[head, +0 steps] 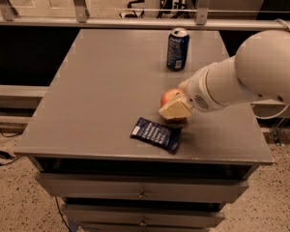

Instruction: Move apple near rxbar blueberry

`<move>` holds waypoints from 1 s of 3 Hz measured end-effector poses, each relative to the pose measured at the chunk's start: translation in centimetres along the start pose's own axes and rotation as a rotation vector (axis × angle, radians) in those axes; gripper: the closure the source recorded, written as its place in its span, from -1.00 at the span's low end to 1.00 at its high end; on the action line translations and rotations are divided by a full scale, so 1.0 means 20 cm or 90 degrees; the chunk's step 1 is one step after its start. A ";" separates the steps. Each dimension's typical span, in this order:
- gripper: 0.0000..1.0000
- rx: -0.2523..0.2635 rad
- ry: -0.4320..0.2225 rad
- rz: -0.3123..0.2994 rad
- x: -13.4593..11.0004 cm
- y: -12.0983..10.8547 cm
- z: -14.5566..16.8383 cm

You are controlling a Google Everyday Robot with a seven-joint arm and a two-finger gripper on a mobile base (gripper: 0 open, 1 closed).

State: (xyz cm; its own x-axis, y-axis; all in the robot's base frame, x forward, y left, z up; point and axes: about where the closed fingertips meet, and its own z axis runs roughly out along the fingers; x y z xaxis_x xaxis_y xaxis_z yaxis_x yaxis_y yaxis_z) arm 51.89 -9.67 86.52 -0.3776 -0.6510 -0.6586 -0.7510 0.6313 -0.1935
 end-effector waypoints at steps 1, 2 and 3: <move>-1.00 -0.002 0.001 0.004 0.01 0.01 0.00; -1.00 -0.001 0.000 0.012 0.03 0.01 -0.01; -1.00 -0.001 0.000 0.012 0.03 0.01 -0.01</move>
Offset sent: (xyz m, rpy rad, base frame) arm -0.0072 -0.0103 -0.0073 0.0237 0.0222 -0.0252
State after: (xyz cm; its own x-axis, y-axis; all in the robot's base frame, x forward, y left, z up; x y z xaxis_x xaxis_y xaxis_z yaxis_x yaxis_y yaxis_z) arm 51.40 -10.04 86.28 -0.3918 -0.6390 -0.6619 -0.7448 0.6426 -0.1796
